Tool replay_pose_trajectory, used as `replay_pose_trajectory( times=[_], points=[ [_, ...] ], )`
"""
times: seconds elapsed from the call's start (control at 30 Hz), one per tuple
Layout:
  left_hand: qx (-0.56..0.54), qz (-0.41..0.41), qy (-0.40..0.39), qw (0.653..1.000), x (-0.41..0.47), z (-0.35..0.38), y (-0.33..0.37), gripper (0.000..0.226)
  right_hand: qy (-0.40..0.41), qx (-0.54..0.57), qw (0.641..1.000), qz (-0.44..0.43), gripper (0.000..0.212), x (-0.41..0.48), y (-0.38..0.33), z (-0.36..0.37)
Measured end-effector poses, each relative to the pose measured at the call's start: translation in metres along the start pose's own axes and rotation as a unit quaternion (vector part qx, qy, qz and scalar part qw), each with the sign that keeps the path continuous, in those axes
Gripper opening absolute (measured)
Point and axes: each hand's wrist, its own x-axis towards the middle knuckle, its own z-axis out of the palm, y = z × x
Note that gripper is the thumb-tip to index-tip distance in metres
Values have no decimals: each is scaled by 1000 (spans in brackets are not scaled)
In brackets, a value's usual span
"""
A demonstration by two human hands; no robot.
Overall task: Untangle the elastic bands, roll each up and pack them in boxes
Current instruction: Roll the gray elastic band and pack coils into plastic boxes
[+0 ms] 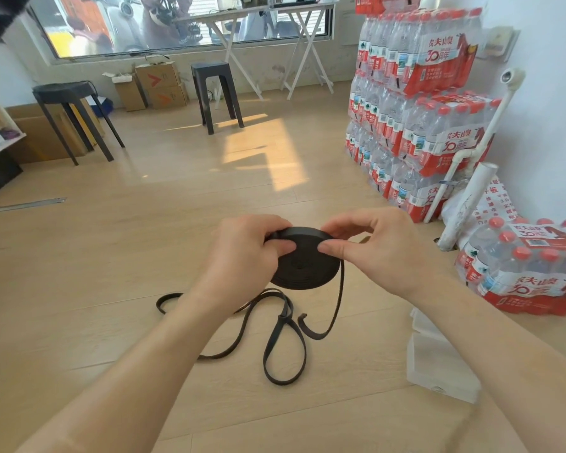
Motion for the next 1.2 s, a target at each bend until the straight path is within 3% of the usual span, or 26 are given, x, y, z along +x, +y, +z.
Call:
replay_pose_trajectory(
  times=[0.17, 0.5, 0.7, 0.77, 0.83, 0.9, 0.97, 1.03, 1.1, 1.2],
  points=[
    [-91, -36, -16, 995, 1, -4, -3, 40, 3, 64, 997, 30, 17, 3, 3, -2],
    [-210, -75, 6, 975, 5, -10, -6, 23, -24, 122, 990, 70, 18, 4, 6, -7],
    [-206, -109, -46, 971, 5, -6, -9, 13, -2, -53, 999, -7, 6, 1, 5, -3],
    [-133, -78, -64, 986, 4, -7, -9, 16, -13, -114, 993, -40, 5, 0, 4, -2],
    [77, 6, -59, 995, 0, -6, -5, 24, -33, -203, 975, -86, 8, -1, 4, 1],
    [246, 90, -50, 964, -6, -1, 6, 30, -50, -269, 954, -126, 9, -1, 3, 7],
    [275, 123, -64, 951, -11, 7, 12, 26, -68, -288, 944, -149, 12, -2, 4, 13],
    [255, 110, -65, 958, -9, 8, 9, 20, -70, -237, 959, -141, 13, -3, 4, 14],
    [182, 68, -47, 980, -6, 4, 3, 15, -43, -105, 990, -78, 12, -1, 1, 8],
    [70, 17, -19, 997, -2, 1, -1, 16, -30, 15, 999, 2, 15, 0, 1, -1]
  ],
)
